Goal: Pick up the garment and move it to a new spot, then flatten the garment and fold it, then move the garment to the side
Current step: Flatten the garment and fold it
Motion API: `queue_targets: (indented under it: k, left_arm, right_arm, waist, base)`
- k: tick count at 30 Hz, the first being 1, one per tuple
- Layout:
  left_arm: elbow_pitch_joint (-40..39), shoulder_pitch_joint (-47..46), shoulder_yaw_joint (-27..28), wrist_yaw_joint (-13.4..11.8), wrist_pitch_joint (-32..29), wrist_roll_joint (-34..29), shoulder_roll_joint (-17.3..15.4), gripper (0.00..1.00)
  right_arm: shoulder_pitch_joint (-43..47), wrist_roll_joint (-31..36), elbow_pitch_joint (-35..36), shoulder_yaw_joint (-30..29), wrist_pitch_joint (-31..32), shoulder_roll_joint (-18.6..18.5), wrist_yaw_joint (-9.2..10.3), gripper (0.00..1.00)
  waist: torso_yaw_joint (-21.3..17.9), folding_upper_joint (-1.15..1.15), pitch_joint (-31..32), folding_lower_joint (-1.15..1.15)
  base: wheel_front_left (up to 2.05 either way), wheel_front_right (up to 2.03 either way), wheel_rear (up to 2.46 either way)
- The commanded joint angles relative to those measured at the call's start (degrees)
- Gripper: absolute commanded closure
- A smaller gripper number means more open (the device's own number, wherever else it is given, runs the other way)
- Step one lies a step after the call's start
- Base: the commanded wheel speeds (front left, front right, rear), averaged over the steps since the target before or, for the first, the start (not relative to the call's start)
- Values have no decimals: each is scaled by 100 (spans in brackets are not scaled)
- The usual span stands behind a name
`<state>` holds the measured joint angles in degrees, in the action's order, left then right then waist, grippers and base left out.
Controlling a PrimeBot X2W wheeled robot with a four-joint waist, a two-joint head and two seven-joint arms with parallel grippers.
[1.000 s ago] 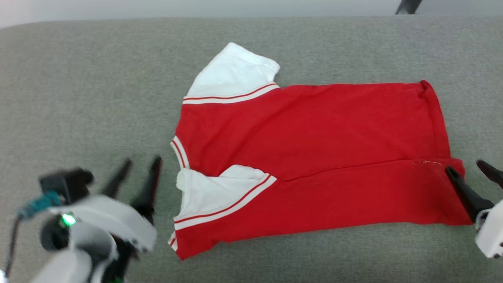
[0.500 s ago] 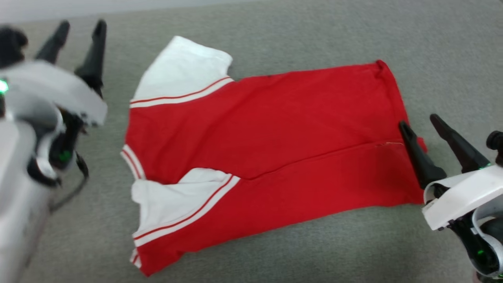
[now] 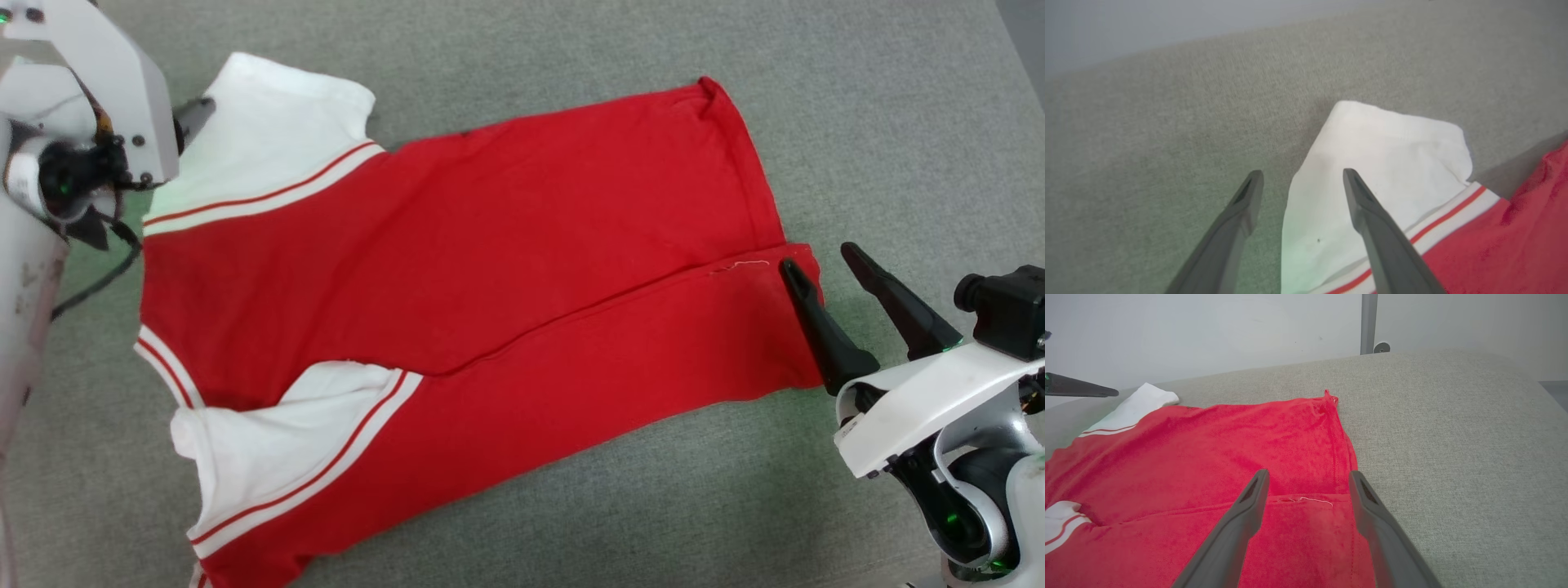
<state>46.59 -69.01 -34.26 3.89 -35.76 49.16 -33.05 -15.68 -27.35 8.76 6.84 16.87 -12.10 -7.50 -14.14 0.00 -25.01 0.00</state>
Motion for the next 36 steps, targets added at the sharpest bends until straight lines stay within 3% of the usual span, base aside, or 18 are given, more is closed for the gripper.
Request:
queue_targets:
  k: [1,5,12,13,14,16,22,27,31,36]
  left_arm:
    - [120,-141,-70,70,-240,20,20,0]
    - [380,-422,-188,182,-668,72,104,0]
    - [695,-486,-347,306,-665,108,278,2]
    - [720,-458,-368,320,-644,127,310,27]
    - [734,-453,-393,334,-620,133,331,63]
    - [775,-460,-436,341,-552,132,354,100]
    - [834,-536,-520,360,-346,238,456,100]
    - [590,-564,-697,367,-223,390,570,100]
    - [411,-643,-827,368,-87,523,621,100]
    - [328,-724,-970,369,93,698,787,100]
  right_arm:
    - [-43,-31,-21,16,-34,-13,2,0]
    - [-116,-76,-54,38,-45,-17,2,0]
    - [-334,-140,-108,116,-33,-56,2,0]
    - [-377,-147,-126,113,-10,-82,2,0]
    - [-430,-148,-137,117,9,-109,2,0]
    - [-577,-133,-166,164,73,-180,2,0]
    - [-1258,-250,-374,366,600,-532,2,0]
    - [-2215,-491,-963,817,1798,-1112,4,0]
    - [-3068,-616,-1614,1126,2576,-1364,4,0]
    - [-3981,-828,-2614,1255,3006,-1260,4,0]
  waist:
    - [-72,0,-78,0]
    - [-90,0,-169,0]
    - [-88,0,-327,0]
    - [-76,0,-337,0]
    - [-58,0,-356,0]
    - [-30,0,-380,0]
    - [100,0,-424,0]
    - [298,0,-472,0]
    - [489,0,-581,0]
    - [741,0,-716,0]
  base:
    - [0,0,0]
    - [0,0,0]
    - [0,0,0]
    - [0,0,0]
    - [0,0,0]
    - [0,0,0]
    - [0,0,0]
    - [0,0,0]
    - [0,0,0]
    - [0,0,0]
